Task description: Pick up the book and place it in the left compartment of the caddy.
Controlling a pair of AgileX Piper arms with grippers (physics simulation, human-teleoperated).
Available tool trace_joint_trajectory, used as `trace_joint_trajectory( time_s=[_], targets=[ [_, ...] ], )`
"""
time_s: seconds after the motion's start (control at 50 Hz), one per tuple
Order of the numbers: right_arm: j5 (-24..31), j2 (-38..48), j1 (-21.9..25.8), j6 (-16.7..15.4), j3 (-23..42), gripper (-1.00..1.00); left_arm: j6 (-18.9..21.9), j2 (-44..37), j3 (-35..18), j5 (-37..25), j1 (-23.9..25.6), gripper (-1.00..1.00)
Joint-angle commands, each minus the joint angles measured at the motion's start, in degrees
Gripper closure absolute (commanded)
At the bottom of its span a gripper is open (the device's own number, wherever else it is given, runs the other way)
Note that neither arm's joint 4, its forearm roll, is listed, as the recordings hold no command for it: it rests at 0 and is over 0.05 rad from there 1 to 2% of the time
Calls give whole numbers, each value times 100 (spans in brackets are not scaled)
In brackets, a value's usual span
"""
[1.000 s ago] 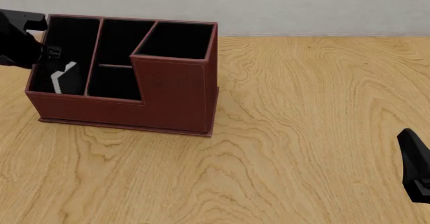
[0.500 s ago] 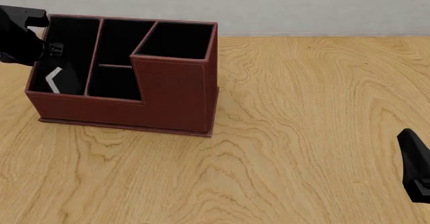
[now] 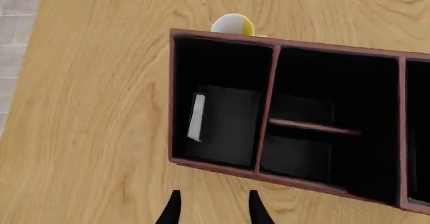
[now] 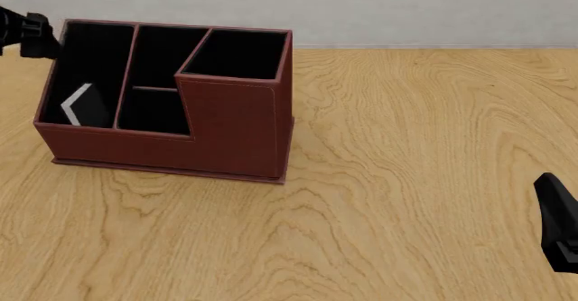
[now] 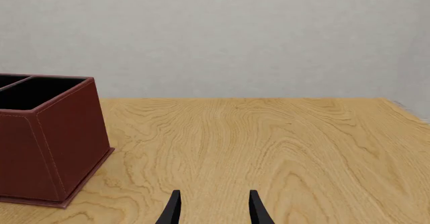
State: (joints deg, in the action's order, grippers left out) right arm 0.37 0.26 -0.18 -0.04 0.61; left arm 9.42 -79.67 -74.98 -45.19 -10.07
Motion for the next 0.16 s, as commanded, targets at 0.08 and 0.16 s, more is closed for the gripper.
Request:
trace_joint_trajectory(
  time_s=[0.08,0.16],
  targets=[
    [-12,0,12,0,-13,-100,-472,1839,737,-512,444,-100],
    [-12,0,13,0,-13,-100,-510,2351,905,-675,583,-100]
  ],
)
